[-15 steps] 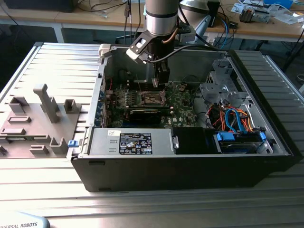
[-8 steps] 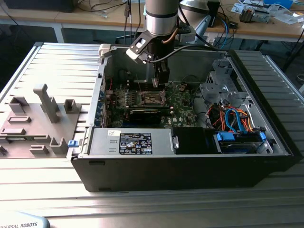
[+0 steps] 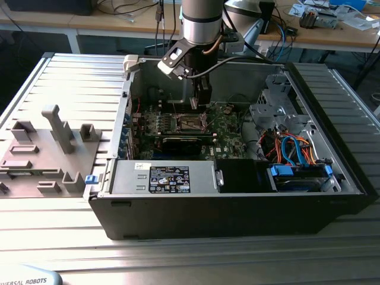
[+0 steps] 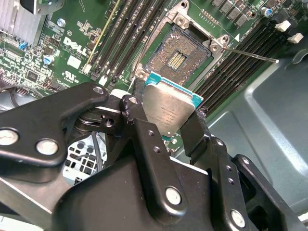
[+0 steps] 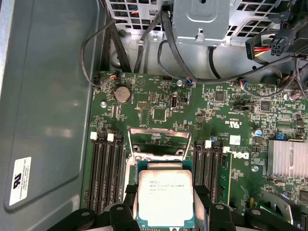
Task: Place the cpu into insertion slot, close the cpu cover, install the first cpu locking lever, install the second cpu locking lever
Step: 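Place the cpu into insertion slot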
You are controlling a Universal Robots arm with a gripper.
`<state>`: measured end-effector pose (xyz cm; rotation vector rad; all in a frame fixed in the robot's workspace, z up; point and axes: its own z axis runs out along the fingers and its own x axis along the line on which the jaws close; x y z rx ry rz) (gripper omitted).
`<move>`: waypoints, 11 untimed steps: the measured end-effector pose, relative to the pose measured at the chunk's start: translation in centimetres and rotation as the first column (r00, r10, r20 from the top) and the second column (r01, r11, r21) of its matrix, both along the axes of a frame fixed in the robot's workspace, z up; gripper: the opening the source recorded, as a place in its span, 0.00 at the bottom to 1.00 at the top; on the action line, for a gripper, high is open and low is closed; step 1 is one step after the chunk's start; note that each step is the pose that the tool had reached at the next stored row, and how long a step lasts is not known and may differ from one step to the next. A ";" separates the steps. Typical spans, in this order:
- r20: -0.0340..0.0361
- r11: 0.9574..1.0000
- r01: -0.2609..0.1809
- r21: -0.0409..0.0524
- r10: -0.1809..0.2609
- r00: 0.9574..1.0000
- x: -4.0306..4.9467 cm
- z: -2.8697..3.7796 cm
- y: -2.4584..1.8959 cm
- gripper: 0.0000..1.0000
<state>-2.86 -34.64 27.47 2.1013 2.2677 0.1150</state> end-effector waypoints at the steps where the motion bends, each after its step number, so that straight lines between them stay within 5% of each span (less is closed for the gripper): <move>1: 0.000 1.000 0.001 0.000 -0.001 1.000 0.00 0.00 0.00 0.54; 11: 0.000 1.000 0.020 0.000 -0.020 1.000 0.00 -0.01 0.00 0.54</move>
